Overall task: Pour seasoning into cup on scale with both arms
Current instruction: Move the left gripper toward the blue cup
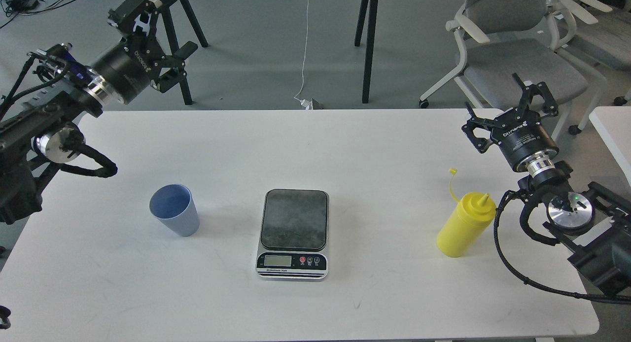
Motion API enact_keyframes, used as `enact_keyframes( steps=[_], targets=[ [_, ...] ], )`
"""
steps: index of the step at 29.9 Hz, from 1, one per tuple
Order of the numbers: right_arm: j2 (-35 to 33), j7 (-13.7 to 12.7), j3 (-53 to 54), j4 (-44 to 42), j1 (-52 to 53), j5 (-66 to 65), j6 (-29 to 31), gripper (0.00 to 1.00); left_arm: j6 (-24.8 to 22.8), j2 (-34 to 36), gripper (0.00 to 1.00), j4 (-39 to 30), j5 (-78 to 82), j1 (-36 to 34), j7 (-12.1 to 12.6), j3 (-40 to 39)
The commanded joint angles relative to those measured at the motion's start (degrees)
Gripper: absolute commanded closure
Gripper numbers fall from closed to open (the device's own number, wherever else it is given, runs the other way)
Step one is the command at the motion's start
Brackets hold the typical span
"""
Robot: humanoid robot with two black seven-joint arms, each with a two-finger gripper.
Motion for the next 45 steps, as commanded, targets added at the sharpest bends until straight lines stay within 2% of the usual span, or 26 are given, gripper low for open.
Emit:
enact_keyframes(
  steps=[1,14,27,38,41,45],
  targets=[
    [-0.1,0.1,0.0,0.0,-0.4,0.0,0.0,0.01,0.0,-0.2,0.0,0.6,-1.4,1.3,0.0,-0.3],
    [-1.0,0.1,0.1,0.1,-0.4,0.1,0.0,0.01,0.0,-0.8,0.0,1.5,-9.2,3.0,0.0,-2.1],
    [-0.2,0.2,0.3,0.1,-0.6,0.1,0.0,0.01,0.0,-2.8,0.01,1.5,-8.5,2.5,0.0,-3.0],
    [-0.1,0.3,0.4,0.0,-0.5,0.1,0.0,0.01,0.0,7.1,0.0,2.0,-7.9,0.2,0.0,-2.3],
    [-0.2,0.3,0.4,0.0,-0.5,0.1,0.0,0.01,0.0,9.3,0.0,2.1,-2.4,-1.1,0.0,-2.3],
    [-0.2,0.3,0.4,0.0,-0.6,0.1,0.0,0.01,0.0,11.2,0.0,1.6,17.0,-5.7,0.0,-2.2]
  ],
)
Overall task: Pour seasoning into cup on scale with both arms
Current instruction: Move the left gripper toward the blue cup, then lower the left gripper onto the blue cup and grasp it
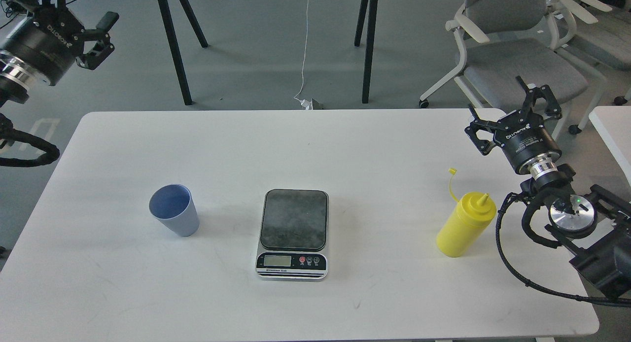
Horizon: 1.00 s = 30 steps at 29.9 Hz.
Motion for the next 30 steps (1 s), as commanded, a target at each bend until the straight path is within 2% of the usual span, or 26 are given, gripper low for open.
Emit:
enact_keyframes(
  steps=[1,7,11,14,21,30],
  targets=[
    [0.0,0.0,0.0,0.0,-0.1,0.0,0.0,0.01,0.0,1.2,0.0,-0.7,18.6,-3.6,0.0,0.0],
    [0.0,0.0,0.0,0.0,-0.2,0.0,0.0,0.01,0.0,0.9,0.0,-4.7,51.6,-5.5,0.0,0.1],
    [-0.1,0.0,-0.1,0.0,-0.2,0.0,0.0,0.01,0.0,1.4,0.0,-14.0,69.4,-4.9,0.0,0.4],
    [-0.2,0.0,-0.1,0.0,-0.2,0.0,0.0,0.01,0.0,1.6,0.0,-17.7,78.0,-5.3,0.0,3.1],
    [-0.4,0.0,-0.1,-0.2,-0.4,0.0,0.0,0.01,0.0,4.4,0.01,-21.6,94.0,-8.1,0.0,15.0],
    [-0.4,0.0,-0.2,-0.5,-0.5,0.0,0.0,0.01,0.0,4.7,0.01,-23.2,97.7,-10.1,0.0,25.7]
  ],
)
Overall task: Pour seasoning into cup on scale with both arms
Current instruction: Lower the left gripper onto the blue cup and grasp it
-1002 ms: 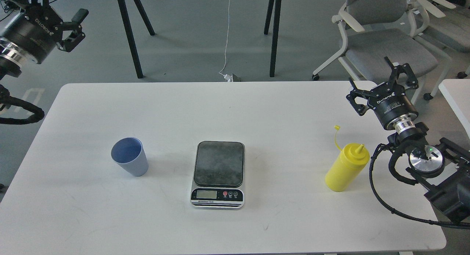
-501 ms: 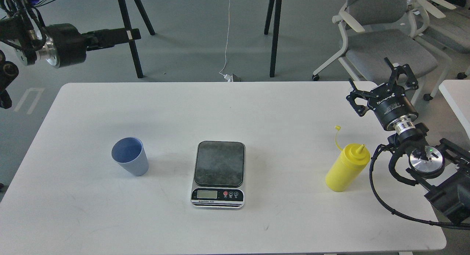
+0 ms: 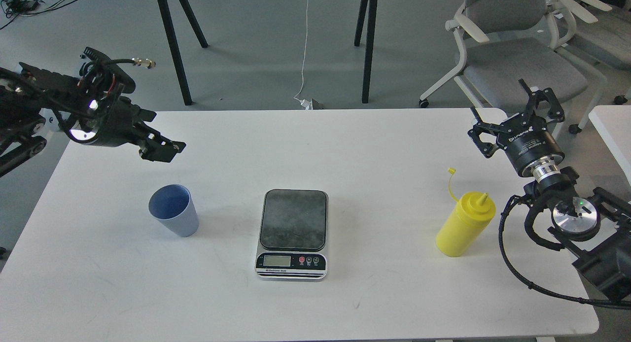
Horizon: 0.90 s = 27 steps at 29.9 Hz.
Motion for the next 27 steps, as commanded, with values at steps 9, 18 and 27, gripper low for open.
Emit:
enact_keyframes(
  steps=[9,18,27],
  targets=[
    [0.3,0.0,-0.2,-0.2,0.0,0.0,0.0,0.01,0.0,-1.2,0.01,0.1,0.1,0.8,0.0,5.6],
    [-0.1,0.0,-0.2,-0.1,-0.1,0.0,0.0,0.01,0.0,-4.2,0.02,3.2,0.0,0.8,0.0,8.6],
    [-0.2,0.0,-0.2,0.1,-1.1,0.0,0.0,0.01,0.0,-5.3,0.03,5.2,-0.1,0.9,0.0,10.3]
  ],
)
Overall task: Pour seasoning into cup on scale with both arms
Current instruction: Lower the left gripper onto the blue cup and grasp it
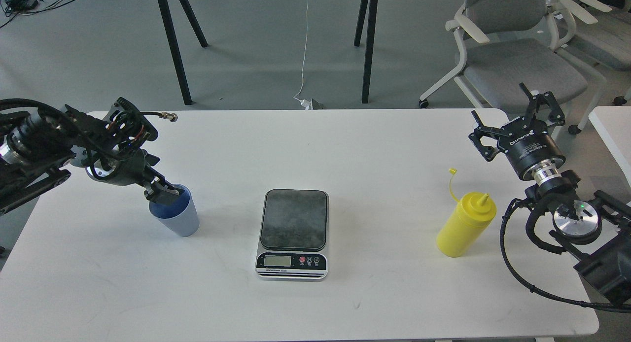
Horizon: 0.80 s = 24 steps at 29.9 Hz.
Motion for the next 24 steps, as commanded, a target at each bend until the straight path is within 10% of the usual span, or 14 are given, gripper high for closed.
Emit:
enact_keyframes(
  steps=[1,24],
  targets=[
    [0.0,0.0,0.0,0.1,-0.3,0.0,0.0,0.01,0.0,-0.1,0.03,0.3,-0.2,0.1,0.0,0.8],
    [0.1,0.0,0.1,0.1,-0.8,0.0,0.0,0.01,0.0,-2.4,0.15,3.0,-0.7,0.4,0.0,3.3]
  ],
)
